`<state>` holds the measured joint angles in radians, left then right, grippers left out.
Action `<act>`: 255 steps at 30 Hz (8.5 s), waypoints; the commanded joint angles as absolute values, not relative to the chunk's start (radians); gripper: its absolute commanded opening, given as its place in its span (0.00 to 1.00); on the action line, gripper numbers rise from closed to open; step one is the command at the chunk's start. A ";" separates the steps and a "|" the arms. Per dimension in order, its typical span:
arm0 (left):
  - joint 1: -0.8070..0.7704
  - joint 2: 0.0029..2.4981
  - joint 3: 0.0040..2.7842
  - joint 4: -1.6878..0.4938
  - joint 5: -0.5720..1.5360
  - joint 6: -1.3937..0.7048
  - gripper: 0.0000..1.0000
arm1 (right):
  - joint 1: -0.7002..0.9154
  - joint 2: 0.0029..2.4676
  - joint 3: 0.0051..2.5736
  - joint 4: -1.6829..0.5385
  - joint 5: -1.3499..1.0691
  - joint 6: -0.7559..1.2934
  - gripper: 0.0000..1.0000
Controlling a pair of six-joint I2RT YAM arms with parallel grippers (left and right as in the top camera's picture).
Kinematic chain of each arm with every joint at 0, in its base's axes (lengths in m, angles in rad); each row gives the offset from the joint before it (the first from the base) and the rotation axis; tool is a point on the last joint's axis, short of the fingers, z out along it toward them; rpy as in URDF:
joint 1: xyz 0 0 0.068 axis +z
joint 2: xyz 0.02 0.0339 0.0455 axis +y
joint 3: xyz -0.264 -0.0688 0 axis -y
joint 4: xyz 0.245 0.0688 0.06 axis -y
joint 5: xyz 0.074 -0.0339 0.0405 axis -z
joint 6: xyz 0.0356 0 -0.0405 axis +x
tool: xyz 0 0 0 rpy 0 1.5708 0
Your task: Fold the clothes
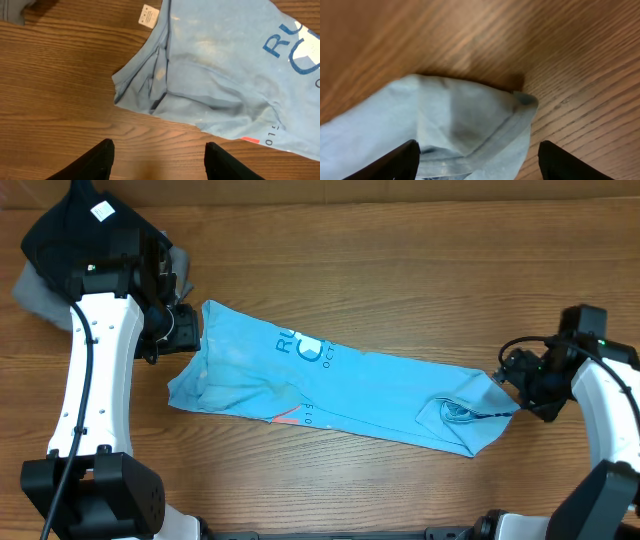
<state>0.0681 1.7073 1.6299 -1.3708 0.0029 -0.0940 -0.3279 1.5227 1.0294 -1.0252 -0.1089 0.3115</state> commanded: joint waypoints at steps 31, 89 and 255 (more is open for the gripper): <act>0.072 1.687 1.645 -1.349 -0.003 -0.082 0.63 | -0.219 1.571 0.901 -0.729 -0.744 0.306 0.04; 0.072 1.687 1.645 -1.327 0.001 -0.082 0.68 | 0.140 1.483 0.994 -1.048 -0.307 0.213 0.45; -0.064 1.831 1.065 -0.714 0.307 -0.015 0.96 | 0.451 1.332 1.036 -0.833 -0.263 0.542 0.44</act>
